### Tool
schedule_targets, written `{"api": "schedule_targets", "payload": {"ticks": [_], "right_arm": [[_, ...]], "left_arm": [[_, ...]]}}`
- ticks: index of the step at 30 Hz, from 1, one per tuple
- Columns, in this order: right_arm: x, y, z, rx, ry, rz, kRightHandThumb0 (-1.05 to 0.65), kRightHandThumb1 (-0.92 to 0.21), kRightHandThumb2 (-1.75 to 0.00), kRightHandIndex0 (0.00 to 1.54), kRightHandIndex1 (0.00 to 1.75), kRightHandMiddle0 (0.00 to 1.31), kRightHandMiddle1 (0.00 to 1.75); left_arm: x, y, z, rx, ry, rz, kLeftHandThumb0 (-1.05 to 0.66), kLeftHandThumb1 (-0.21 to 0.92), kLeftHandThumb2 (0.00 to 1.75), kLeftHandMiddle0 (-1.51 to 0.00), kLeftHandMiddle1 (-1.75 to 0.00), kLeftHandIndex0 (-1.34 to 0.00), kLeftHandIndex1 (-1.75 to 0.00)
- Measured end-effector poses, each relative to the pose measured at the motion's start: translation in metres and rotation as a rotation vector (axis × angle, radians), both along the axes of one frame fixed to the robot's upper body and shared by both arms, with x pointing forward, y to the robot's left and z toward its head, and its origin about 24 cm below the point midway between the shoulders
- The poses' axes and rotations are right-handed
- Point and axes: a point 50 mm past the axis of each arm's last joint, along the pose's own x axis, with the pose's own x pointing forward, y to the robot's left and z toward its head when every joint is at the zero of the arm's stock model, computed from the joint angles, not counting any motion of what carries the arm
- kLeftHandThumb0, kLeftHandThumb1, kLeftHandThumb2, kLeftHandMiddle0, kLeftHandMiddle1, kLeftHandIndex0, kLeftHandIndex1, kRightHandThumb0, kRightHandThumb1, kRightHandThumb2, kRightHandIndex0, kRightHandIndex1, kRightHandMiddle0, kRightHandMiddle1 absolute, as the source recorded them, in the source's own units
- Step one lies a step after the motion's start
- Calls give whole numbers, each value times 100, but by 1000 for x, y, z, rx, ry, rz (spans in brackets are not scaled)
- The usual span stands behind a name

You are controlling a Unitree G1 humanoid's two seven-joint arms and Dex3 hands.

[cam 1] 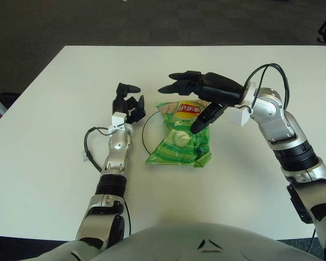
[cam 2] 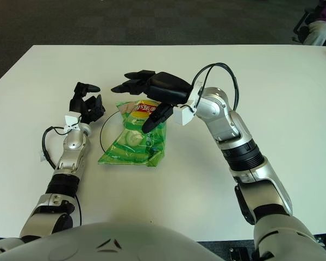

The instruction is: Put the snack into the plate.

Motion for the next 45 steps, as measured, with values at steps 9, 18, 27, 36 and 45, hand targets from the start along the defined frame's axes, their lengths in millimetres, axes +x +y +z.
{"api": "schedule_targets", "payload": {"ticks": [9, 18, 27, 36, 45], "right_arm": [[4, -7, 4, 2, 7, -33, -31, -92, -7, 4, 0, 19, 0], [13, -28, 25, 20, -60, -124, -32, -92, -11, 9, 1, 21, 2], [23, -59, 35, 72, -116, -334, -29, -92, -6, 12, 1, 24, 2], [35, -80, 17, 115, -140, -500, -36, -92, -8, 26, 2, 33, 4], [34, -110, 7, 313, -6, -601, -34, -92, -7, 30, 1, 36, 4]], "left_arm": [[-1, -1, 0, -24, -6, -3, -37, 72, 79, -95, -175, -33, -175], [-1, -1, -1, -22, -8, -2, -37, 71, 80, -91, -175, -33, -175], [-2, 0, -4, -19, -4, 4, -38, 70, 80, -89, -175, -34, -175], [-2, 2, -8, -11, 6, 6, -38, 70, 81, -89, -175, -34, -175], [-1, 4, -8, -6, 0, 9, -38, 70, 82, -89, -175, -34, -175]]}}
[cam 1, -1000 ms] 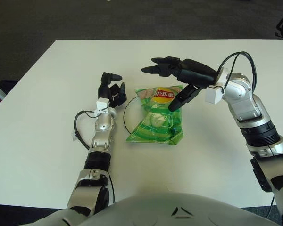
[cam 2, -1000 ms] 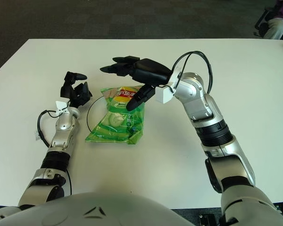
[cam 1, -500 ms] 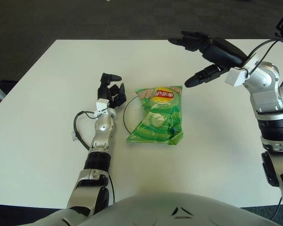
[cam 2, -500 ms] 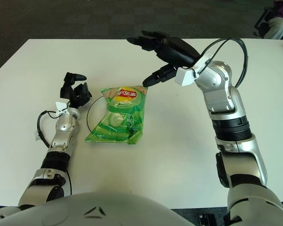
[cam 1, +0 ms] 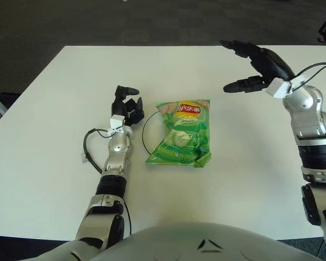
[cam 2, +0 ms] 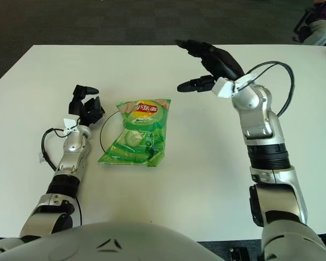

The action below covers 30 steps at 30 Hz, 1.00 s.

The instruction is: Put the snack into the plate.

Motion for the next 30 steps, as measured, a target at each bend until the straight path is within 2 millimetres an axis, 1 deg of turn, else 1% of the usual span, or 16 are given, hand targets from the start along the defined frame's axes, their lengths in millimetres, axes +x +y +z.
{"api": "schedule_targets", "payload": {"ticks": [3, 6, 9, 10, 14, 15, 16, 17, 19, 20, 23, 24, 26, 27, 29, 30], "right_arm": [[-1, -12, -4, 56, 27, -49, -32, -92, -6, 31, 1, 38, 4], [-2, -20, -9, 146, 48, -108, -31, -92, -5, 37, 2, 43, 6], [-4, -22, -18, 282, 58, -136, -30, -92, -6, 50, 3, 50, 7], [-4, -22, -22, 322, 63, -136, -30, -92, -7, 59, 4, 54, 8], [-3, -21, -40, 551, 93, -115, -31, -92, -16, 81, 9, 66, 13], [-2, -21, -45, 601, 95, -114, -31, -92, -17, 83, 9, 67, 14], [-2, -20, -50, 650, 97, -114, -32, -92, -22, 91, 12, 58, 63], [-1, -20, -55, 694, 88, -113, -33, -92, -26, 96, 14, 51, 96], [-1, -19, -64, 757, 71, -115, -34, -92, -31, 101, 16, 44, 125], [0, -18, -68, 783, 67, -114, -34, -92, -33, 104, 17, 41, 136], [-1, -16, -79, 853, 58, -104, -35, -92, -35, 110, 20, 38, 149], [-2, -15, -82, 876, 59, -101, -35, -92, -35, 110, 24, 38, 150], [-4, -15, -89, 918, 57, -102, -35, -92, -35, 101, 50, 38, 153], [-6, -14, -93, 937, 55, -106, -35, -92, -35, 99, 59, 38, 153], [-11, -12, -102, 964, 49, -129, -35, -92, -36, 89, 90, 36, 156], [-14, -11, -107, 966, 44, -147, -35, -92, -37, 87, 97, 36, 157]], "left_arm": [[0, 1, 0, 1, 0, 1, -38, 69, 82, -89, -175, -34, -175], [0, 2, 0, 3, -2, 1, -38, 69, 82, -90, -175, -34, -175], [0, 2, 0, 5, -3, -1, -38, 69, 82, -90, -175, -34, -175], [0, 2, 0, 6, -3, -1, -38, 69, 82, -90, -175, -34, -175], [0, 2, 0, 8, -3, -7, -38, 69, 82, -90, -175, -34, -175], [0, 2, 0, 9, -3, -7, -38, 69, 82, -90, -175, -34, -175], [0, 3, 0, 9, -3, -8, -38, 69, 82, -90, -175, -34, -175], [0, 3, 0, 9, -3, -9, -38, 69, 82, -90, -175, -34, -175], [0, 3, 0, 11, -4, -10, -38, 69, 82, -90, -175, -34, -175], [0, 3, 0, 11, -4, -10, -38, 69, 82, -90, -175, -34, -175], [0, 4, 0, 12, -4, -11, -38, 69, 83, -90, -175, -34, -175], [0, 4, 0, 13, -4, -11, -38, 69, 83, -90, -175, -35, -175], [0, 4, 1, 13, -4, -12, -38, 69, 83, -90, -175, -35, -175], [0, 4, 1, 13, -4, -12, -38, 69, 83, -90, -175, -35, -175], [0, 4, 1, 13, -4, -13, -38, 69, 83, -91, -175, -35, -175], [0, 4, 1, 14, -4, -13, -38, 69, 83, -91, -175, -35, -175]]}}
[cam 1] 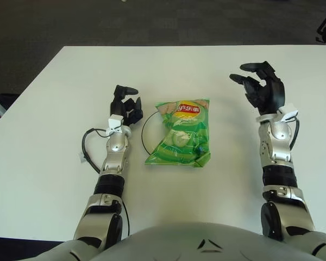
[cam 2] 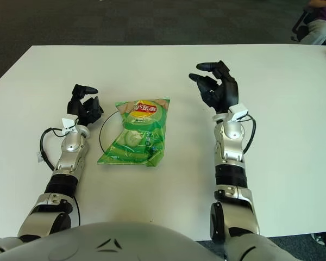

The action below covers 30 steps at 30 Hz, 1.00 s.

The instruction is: Put the snack into the plate.

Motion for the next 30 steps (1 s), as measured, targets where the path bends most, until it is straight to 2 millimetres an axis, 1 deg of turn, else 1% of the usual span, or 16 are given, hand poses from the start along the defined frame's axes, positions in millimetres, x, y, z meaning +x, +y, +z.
{"api": "schedule_targets", "payload": {"ticks": [1, 2, 3, 5, 6, 8, 14, 15, 17, 18, 22, 28, 30], "right_arm": [[-4, 2, -6, 3, 10, -21, -35, -92, -38, 83, 110, 34, 159], [-8, 3, -11, 0, 24, -40, -35, -92, -39, 80, 119, 34, 160], [-11, 5, -17, 1, 41, -56, -35, -92, -39, 79, 122, 33, 161], [-18, 8, -27, -4, 80, -80, -35, -92, -41, 75, 136, 31, 163], [-21, 9, -31, -7, 100, -88, -35, -92, -41, 74, 138, 31, 163], [-25, 11, -35, -10, 128, -98, -35, -92, -42, 72, 146, 30, 164], [-28, 14, -28, 1, 141, -107, -35, -92, -43, 69, 156, 29, 166], [-28, 14, -28, 2, 145, -105, -35, -91, -45, 69, 158, 29, 167], [-29, 15, -29, 9, 164, -104, -35, -85, -57, 70, 167, 29, 171], [-29, 15, -30, 18, 178, -104, -36, -83, -61, 70, 170, 28, 172], [-31, 15, -36, 63, 256, -99, -36, -79, -69, 73, 173, 29, 174], [-36, 21, -53, 70, 381, -66, -37, -77, -72, 77, 174, 30, 175], [-37, 25, -56, 74, 401, -47, -37, -76, -74, 77, 175, 30, 175]], "left_arm": [[0, 0, 0, 0, 0, -1, -38, 69, 83, -91, -175, -35, -175], [0, 0, 0, 0, 0, -1, -38, 69, 83, -91, -175, -35, -175], [0, 0, 0, 1, 0, -1, -38, 69, 83, -91, -175, -35, -175], [0, 0, 0, 1, 0, -1, -38, 68, 83, -91, -175, -35, -175], [0, 0, 0, 1, 0, -2, -38, 68, 83, -91, -175, -35, -175], [0, 0, 0, 2, 0, -5, -38, 68, 83, -91, -175, -35, -175], [0, -1, 0, 4, 0, -11, -38, 68, 83, -92, -175, -35, -175], [0, -1, 0, 4, 0, -11, -38, 68, 83, -92, -175, -35, -175], [0, -1, 0, 5, -1, -11, -38, 68, 83, -92, -175, -35, -175], [0, -1, 0, 5, -1, -11, -38, 68, 83, -92, -175, -35, -175], [0, 0, 1, 6, -2, -12, -38, 68, 84, -92, -175, -35, -175], [0, 0, 0, 8, -2, -16, -38, 68, 84, -92, -175, -35, -175], [-1, 0, 0, 9, -1, -15, -38, 68, 84, -92, -175, -35, -175]]}}
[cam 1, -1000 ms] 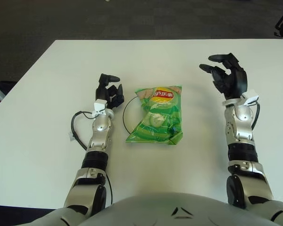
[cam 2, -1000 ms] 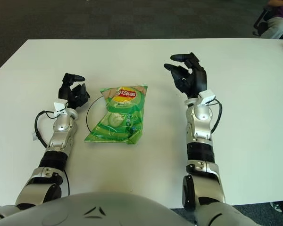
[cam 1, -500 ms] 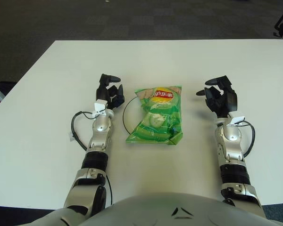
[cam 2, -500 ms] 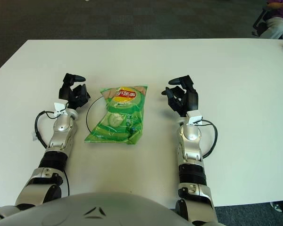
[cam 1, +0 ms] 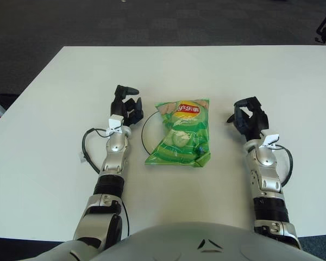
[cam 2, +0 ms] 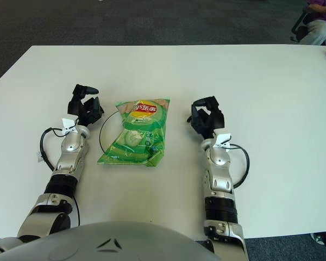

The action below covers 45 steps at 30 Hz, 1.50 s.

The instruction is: Put the snack into the plate.

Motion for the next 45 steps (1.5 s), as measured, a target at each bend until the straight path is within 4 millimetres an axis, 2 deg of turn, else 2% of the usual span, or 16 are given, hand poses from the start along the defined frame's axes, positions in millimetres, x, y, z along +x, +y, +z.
{"api": "schedule_targets", "payload": {"ticks": [5, 12, 15, 45], "right_arm": [[1, 8, -2, -39, 13, 15, -37, -72, -78, 78, 175, 32, 175], [4, 24, -1, -376, -85, -29, -38, -69, -82, 79, 175, 34, 175], [5, 28, -1, -440, -127, -24, -38, -69, -83, 80, 175, 35, 175], [10, 18, -1, -305, -89, 7, -38, -70, -80, 80, 175, 34, 174]], "left_arm": [[0, 0, 0, 2, 1, -2, -38, 68, 84, -93, -175, -35, -175], [-1, 0, 0, 3, -2, -1, -38, 68, 84, -93, -175, -35, -175], [-1, 0, 1, 3, -6, -3, -38, 68, 84, -93, -175, -35, -175], [-2, -1, 5, 11, -22, -11, -38, 68, 84, -94, -175, -35, -175]]}}
